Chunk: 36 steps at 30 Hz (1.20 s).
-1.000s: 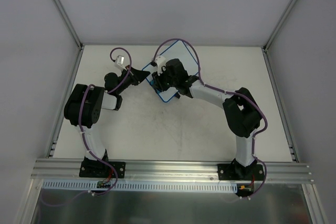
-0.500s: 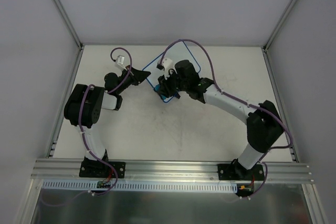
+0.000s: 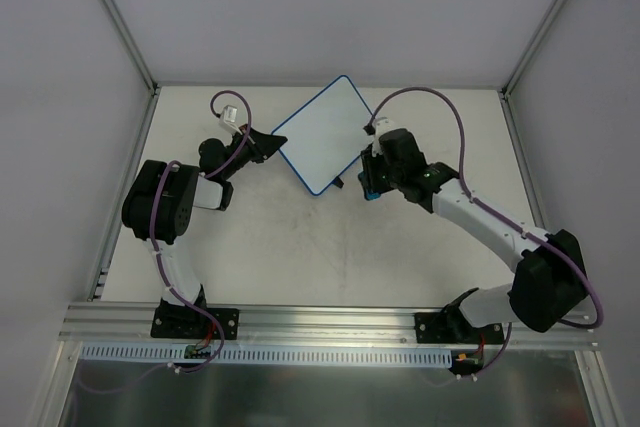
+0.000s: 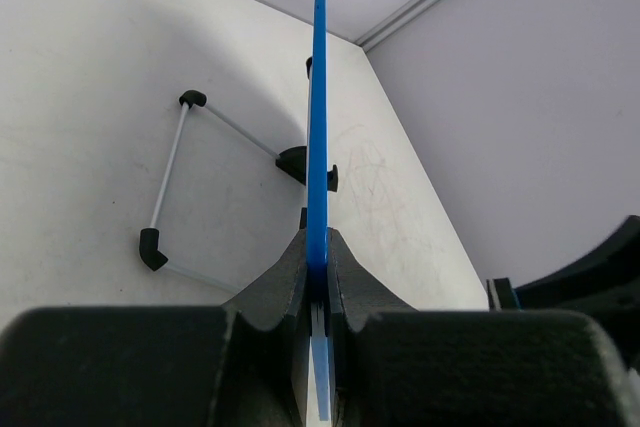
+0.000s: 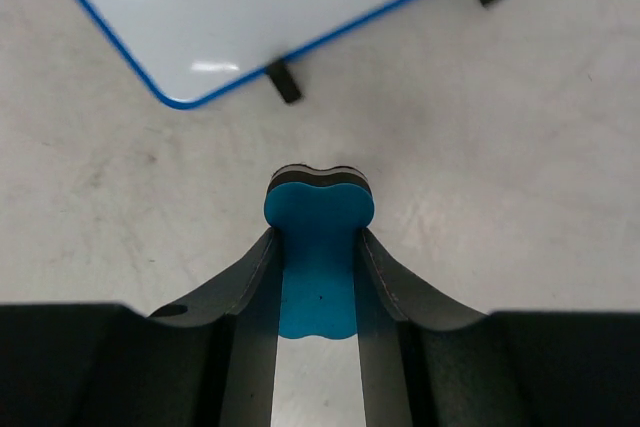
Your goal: Erase the whiteboard
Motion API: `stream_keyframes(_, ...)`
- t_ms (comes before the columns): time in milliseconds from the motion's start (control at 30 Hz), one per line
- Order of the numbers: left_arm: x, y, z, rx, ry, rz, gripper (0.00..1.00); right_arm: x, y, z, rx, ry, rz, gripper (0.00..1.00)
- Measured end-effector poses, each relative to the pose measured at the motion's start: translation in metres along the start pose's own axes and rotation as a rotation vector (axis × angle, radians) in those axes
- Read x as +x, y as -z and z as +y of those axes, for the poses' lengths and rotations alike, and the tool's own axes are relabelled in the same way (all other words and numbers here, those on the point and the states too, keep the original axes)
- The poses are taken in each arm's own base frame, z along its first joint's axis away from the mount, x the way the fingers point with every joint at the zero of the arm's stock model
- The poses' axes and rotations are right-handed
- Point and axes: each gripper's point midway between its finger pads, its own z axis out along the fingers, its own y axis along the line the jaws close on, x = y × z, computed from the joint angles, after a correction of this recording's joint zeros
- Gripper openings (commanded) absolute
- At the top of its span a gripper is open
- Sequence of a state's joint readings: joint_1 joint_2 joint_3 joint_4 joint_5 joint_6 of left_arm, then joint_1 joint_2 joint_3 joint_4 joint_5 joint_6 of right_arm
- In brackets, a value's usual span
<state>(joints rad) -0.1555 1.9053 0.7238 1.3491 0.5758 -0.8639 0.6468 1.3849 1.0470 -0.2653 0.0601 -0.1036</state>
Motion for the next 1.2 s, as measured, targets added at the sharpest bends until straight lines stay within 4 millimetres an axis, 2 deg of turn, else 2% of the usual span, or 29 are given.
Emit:
stream_keyframes(133, 0.0, 0.0, 0.0, 0.0, 0.0, 0.0, 0.0, 0.035, 0.002, -0.051, 0.152, -0.115, 0.116, 0.0)
stream_keyframes(200, 0.0, 0.0, 0.0, 0.0, 0.0, 0.0, 0.0, 0.051, 0.004, -0.064, 0.196, -0.141, 0.162, 0.0)
stream_keyframes(333, 0.0, 0.0, 0.0, 0.0, 0.0, 0.0, 0.0, 0.077, 0.004, -0.072, 0.233, -0.153, 0.241, 0.0)
stream_keyframes(433, 0.0, 0.0, 0.0, 0.0, 0.0, 0.0, 0.0, 0.093, -0.007, -0.075, 0.25, -0.151, 0.304, 0.02)
stream_keyframes(567, 0.0, 0.0, 0.0, 0.001, 0.0, 0.0, 0.05, 0.114, -0.02, -0.079, 0.275, -0.159, 0.38, 0.19)
stream_keyframes(633, 0.0, 0.0, 0.0, 0.0, 0.0, 0.0, 0.08, 0.12, -0.024, -0.079, 0.281, -0.165, 0.396, 0.22)
stream_keyframes(700, 0.001, 0.0, -0.001, 0.005, 0.0, 0.007, 0.1, 0.123, -0.027, -0.08, 0.284, -0.174, 0.398, 0.3)
stream_keyframes(733, 0.004, 0.001, -0.002, 0.011, 0.002, 0.021, 0.17, 0.123, -0.029, -0.08, 0.283, -0.179, 0.392, 0.35)
stream_keyframes(767, 0.008, 0.001, -0.002, 0.012, 0.006, 0.035, 0.21, 0.123, -0.03, -0.08, 0.284, -0.184, 0.387, 0.45)
stream_keyframes(833, 0.014, 0.003, 0.0, 0.014, 0.015, 0.061, 0.33, 0.125, -0.032, -0.08, 0.284, -0.194, 0.377, 0.5)
stream_keyframes(867, 0.016, 0.003, 0.0, 0.012, 0.017, 0.068, 0.36, 0.127, -0.034, -0.08, 0.284, -0.198, 0.373, 0.58)
stream_keyframes(967, 0.019, 0.005, 0.0, 0.014, 0.024, 0.084, 0.4, 0.133, -0.035, -0.081, 0.288, -0.207, 0.374, 0.68)
stream_keyframes(1100, 0.023, 0.006, 0.002, 0.007, 0.034, 0.095, 0.43, 0.136, -0.036, -0.081, 0.289, -0.209, 0.375, 0.71)
stream_keyframes(1200, 0.024, 0.007, 0.003, 0.006, 0.033, 0.098, 0.62, 0.134, -0.037, -0.081, 0.287, -0.21, 0.361, 0.72)
